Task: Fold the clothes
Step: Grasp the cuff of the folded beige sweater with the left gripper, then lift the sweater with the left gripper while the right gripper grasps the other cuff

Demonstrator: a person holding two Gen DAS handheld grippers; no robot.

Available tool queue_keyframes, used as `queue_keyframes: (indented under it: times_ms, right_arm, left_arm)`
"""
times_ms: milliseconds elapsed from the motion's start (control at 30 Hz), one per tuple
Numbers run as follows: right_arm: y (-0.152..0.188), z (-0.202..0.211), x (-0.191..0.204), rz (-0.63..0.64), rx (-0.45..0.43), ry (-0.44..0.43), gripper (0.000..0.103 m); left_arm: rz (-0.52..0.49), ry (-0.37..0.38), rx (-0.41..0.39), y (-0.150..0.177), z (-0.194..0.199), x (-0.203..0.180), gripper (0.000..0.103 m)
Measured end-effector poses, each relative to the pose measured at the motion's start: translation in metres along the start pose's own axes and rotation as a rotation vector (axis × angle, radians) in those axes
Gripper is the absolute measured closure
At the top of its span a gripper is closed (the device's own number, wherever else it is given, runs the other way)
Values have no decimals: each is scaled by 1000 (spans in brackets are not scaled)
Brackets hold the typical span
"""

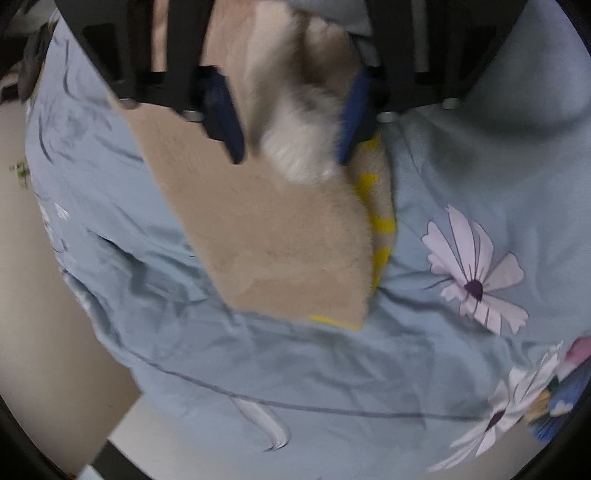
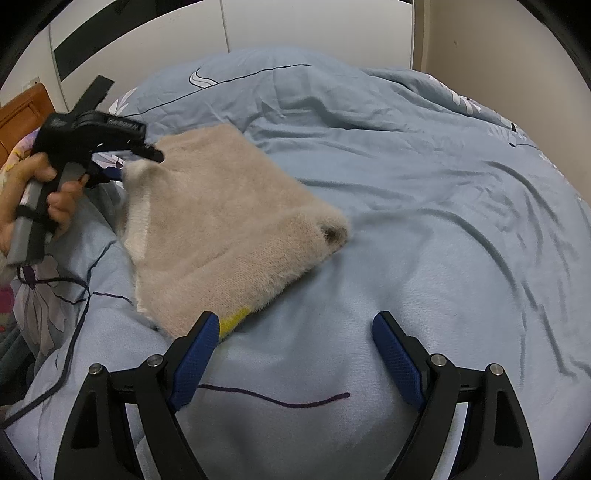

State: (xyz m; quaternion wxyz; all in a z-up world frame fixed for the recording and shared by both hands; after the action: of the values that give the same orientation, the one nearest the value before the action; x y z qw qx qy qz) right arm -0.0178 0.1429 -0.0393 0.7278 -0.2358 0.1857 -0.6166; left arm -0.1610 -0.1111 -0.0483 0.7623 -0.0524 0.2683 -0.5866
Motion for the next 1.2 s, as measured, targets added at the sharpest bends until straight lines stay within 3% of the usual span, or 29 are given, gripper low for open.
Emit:
queue_keyframes:
  times_ms: [100, 167, 233, 300, 333, 433, 533, 700, 800, 900, 1000, 1067, 1133, 1200]
  right_arm:
    - [0, 0, 1, 3, 0, 3, 17]
    - [0, 0, 2, 14, 2, 11, 17]
    - [0, 0, 4, 25, 7, 14, 17]
    - [0, 1, 6, 34, 19, 9, 17]
    - [0, 1, 9, 43, 27, 1, 17]
    - [2, -2, 25, 103, 62, -42, 17]
    - [10, -10, 46, 208, 103, -72, 17]
    - [13, -28, 67, 352, 138, -36, 17]
    - [-4, -34, 59, 323, 97, 21, 18]
    - [-24, -30, 38, 215, 32, 53, 21]
    - [-35, -27, 8, 96, -9, 55, 46]
    - [-36, -27, -11, 64, -22, 88, 72]
    - [-43, -23, -35, 7, -46, 124, 87]
    - [-56, -8, -62, -64, -89, 146, 91]
  left_arm:
    - [-32, 115, 10, 6, 8, -17, 61]
    - [-47, 121, 57, 11, -2, -22, 59]
    - [-19, 163, 109, 12, -16, -22, 55]
    - [73, 213, 182, 17, -35, -22, 57]
    - [93, 237, 180, 21, -35, -26, 68]
    - [82, 267, 148, 10, -29, -44, 76]
    - [47, 305, 109, -5, -6, -60, 78]
    - [49, 414, 81, -39, 29, -91, 78]
    - [34, 418, 80, -52, 34, -106, 78]
    - [17, 429, 72, -57, 40, -111, 78]
    - [14, 437, 69, -55, 43, -109, 79]
    - [3, 441, 66, -54, 48, -107, 80]
    - [-27, 443, 47, -53, 57, -117, 80]
    - [-62, 461, 21, -54, 70, -132, 80]
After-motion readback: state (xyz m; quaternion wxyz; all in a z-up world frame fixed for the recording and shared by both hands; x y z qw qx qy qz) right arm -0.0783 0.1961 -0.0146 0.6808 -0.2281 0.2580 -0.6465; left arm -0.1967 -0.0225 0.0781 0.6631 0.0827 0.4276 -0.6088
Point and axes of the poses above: each gripper's, at about its wrist camera, not at the fingertips, and z roughly against the way its jaws point, x to its left, y to its underside, the point moved 10 cm from there along -z, roughly the way its jaws point, and after that the axes turned 3 degrees about y, right-handed, at the moved point
